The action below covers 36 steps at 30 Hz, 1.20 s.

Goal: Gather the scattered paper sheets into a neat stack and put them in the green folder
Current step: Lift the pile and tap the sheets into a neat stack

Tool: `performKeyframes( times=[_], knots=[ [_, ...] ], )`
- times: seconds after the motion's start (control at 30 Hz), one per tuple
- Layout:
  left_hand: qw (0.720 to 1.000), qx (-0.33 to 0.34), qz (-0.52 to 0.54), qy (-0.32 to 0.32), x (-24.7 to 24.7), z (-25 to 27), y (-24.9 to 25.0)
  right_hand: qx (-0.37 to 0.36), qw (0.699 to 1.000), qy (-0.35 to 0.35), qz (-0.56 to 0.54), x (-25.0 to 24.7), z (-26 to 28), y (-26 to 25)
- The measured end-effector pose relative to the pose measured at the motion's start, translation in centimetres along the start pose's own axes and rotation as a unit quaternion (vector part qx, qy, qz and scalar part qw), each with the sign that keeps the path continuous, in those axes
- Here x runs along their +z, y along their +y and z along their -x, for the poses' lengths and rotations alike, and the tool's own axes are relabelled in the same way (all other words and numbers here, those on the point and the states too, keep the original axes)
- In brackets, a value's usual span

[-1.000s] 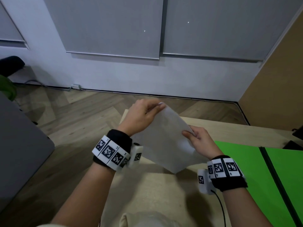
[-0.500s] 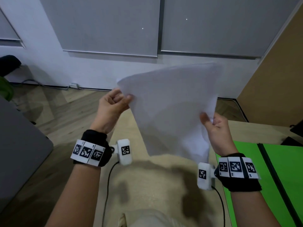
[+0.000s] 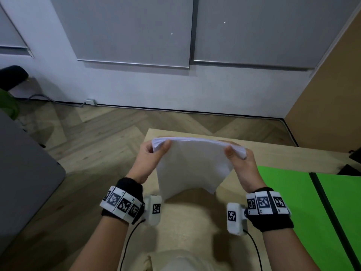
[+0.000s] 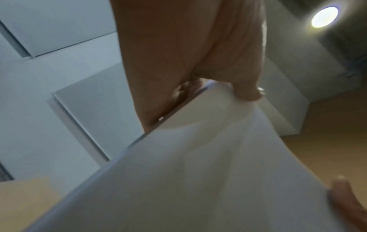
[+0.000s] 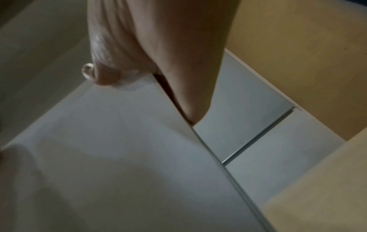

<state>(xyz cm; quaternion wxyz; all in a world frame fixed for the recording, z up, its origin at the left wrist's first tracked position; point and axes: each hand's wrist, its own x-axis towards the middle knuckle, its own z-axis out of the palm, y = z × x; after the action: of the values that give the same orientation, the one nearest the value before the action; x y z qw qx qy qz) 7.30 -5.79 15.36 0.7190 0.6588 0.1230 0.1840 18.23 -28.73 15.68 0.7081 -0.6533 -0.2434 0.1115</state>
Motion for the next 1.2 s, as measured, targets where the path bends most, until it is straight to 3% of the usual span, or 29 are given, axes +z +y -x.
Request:
performKeyframes(
  times=[0.17,0.27,0.33,0.4,0.5,0.67,0.87,1.1,1.2],
  knots=[
    [0.990,0.052,-0.005,0.129,2.3,-1.0,0.6,-0.008,0.996,0.093,0.016,1.7,-1.0,-0.3],
    [0.989,0.032,-0.004,0.147,2.6,-1.6,0.6,-0.017,0.995,0.093,0.016,2.0,-1.6,-1.0],
    [0.994,0.010,0.006,0.109,1.7,-1.8,0.4,-0.007,0.999,0.031,0.009,1.4,-1.7,-1.5],
    [0.999,0.012,-0.024,0.024,0.7,-1.7,0.5,0.003,0.998,-0.028,0.047,0.7,-1.9,-1.5],
    [0.997,0.010,-0.058,-0.052,1.0,-1.8,1.7,-0.004,0.996,-0.028,0.090,0.6,-2.1,-1.8],
    [0.995,0.055,-0.041,-0.070,1.6,-1.9,3.7,-0.068,0.995,0.040,0.068,-0.1,-2.2,-2.8],
    [0.989,0.003,-0.095,-0.112,0.9,-0.9,1.3,0.045,0.995,0.049,0.069,-0.9,-0.6,0.0],
    [0.991,0.078,-0.103,-0.039,2.3,-0.8,1.9,-0.023,0.994,0.091,0.059,-0.5,-0.9,-1.1],
    [0.988,0.072,-0.122,-0.059,2.0,-0.4,1.5,-0.003,0.995,0.075,0.065,-0.8,-0.4,-0.9]
  ],
)
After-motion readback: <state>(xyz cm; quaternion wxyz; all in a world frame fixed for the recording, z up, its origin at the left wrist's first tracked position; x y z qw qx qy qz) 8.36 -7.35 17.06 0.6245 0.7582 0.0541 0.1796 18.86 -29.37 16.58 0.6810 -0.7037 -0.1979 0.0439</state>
